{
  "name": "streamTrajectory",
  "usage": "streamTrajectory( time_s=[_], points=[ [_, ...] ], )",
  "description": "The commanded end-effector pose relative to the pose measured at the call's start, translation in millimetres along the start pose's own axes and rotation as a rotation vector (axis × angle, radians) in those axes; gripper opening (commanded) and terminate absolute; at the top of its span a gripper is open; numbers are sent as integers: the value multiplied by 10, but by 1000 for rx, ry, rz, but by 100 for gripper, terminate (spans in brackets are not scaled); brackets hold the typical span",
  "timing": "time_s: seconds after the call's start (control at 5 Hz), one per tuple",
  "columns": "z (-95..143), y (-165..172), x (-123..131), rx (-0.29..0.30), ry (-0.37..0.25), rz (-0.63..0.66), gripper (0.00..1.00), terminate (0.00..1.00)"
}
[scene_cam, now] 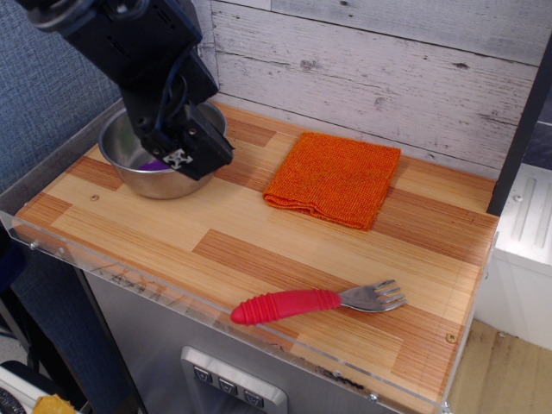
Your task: Place the orange towel to the left of the red fork
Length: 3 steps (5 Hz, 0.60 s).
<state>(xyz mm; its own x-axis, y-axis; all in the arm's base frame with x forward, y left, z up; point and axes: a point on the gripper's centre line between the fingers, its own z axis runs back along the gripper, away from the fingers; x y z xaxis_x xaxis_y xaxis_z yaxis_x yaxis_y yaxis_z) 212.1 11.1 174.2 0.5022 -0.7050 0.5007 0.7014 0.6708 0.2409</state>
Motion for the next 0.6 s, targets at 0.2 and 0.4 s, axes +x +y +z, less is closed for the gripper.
streamTrajectory(
  time_s=[0.2, 0.4],
  points=[
    [-133, 204, 40, 40, 0, 35, 100, 0],
    [-251, 418, 67, 33, 5, 71, 100, 0]
  ],
)
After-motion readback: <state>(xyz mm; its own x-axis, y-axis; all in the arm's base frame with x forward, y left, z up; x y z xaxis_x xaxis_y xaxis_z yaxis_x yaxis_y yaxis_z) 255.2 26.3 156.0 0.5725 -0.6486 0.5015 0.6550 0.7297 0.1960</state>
